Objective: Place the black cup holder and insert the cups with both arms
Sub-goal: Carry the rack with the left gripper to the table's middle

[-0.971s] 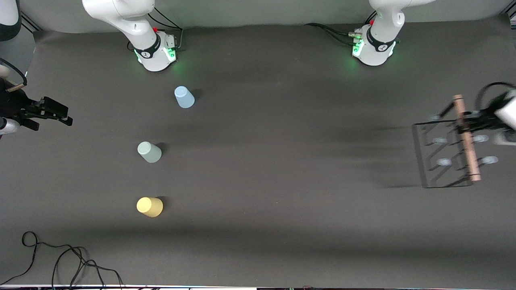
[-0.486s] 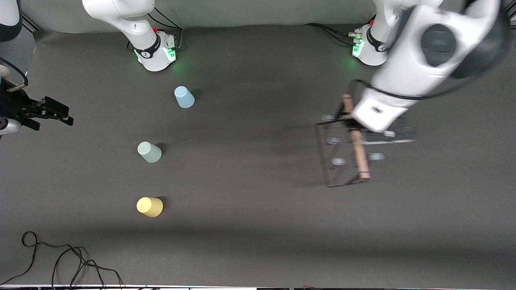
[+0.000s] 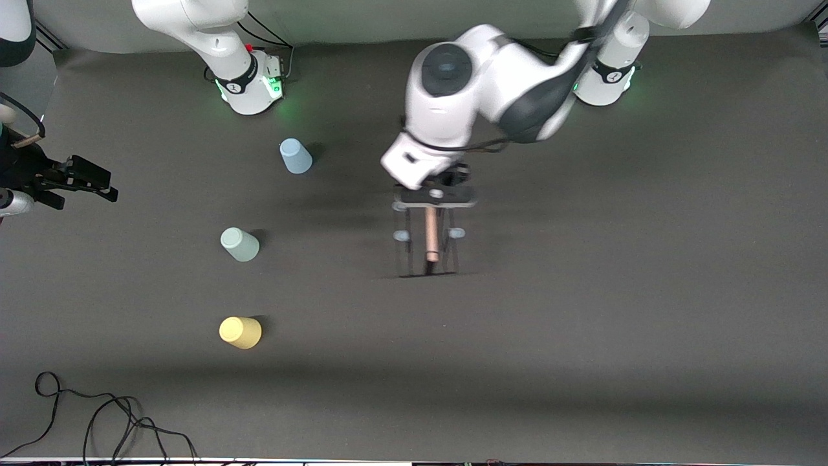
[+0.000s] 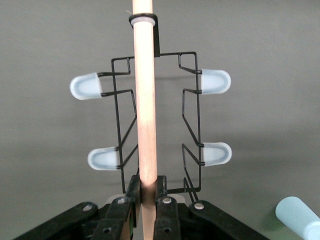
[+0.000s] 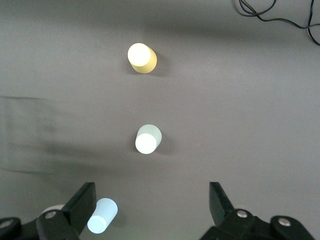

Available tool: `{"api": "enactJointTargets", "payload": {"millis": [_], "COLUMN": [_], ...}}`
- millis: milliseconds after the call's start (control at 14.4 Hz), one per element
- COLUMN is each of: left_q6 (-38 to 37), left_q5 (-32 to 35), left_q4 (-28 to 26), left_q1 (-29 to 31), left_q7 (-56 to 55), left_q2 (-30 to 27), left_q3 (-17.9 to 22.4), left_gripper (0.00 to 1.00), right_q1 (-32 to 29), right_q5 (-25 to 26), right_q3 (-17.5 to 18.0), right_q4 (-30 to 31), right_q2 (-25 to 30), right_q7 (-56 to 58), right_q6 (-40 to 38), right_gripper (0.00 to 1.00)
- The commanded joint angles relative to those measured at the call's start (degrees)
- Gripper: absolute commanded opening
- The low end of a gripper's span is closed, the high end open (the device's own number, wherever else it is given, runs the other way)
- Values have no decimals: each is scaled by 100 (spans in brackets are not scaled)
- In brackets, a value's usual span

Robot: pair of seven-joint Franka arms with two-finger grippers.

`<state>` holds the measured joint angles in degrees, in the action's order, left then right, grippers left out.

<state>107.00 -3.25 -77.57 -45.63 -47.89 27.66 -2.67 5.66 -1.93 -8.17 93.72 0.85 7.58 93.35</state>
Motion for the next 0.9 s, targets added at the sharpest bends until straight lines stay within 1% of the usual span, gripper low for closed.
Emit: {"api": "enactJointTargets", "payload": {"millis": [0, 139, 347, 624, 763, 833], "left_q6": [39, 224, 610, 752, 1041, 1042], "left_q5": [131, 349, 421, 552, 588, 588], "left_q4": [795, 787, 770, 734, 682, 682], "left_q1": [-367, -482, -561, -570, -570, -570], "left_q7": [-326, -563, -669, -678, -661, -652], "left_q2": [669, 863, 1101, 1215, 1242, 1259], "left_q3": [144, 135, 135, 135, 135, 135], "left_gripper": [0, 0, 0, 0, 0, 38], "right_q1": [32, 32, 41, 199, 295, 357], "right_q5": [-26, -70, -79, -79, -88, -88], "right_q3": [-18, -18, -18, 0, 17, 17], "right_q4": [234, 461, 1207, 2429, 3061, 3378], "right_q2": [143, 117, 91, -14, -163, -181], "right_q7": [-46, -46, -20, -28, -28, -20], "right_q6": [87, 192, 911, 2378, 3194, 3660], "right_gripper": [100, 100, 100, 100, 100, 100]}}
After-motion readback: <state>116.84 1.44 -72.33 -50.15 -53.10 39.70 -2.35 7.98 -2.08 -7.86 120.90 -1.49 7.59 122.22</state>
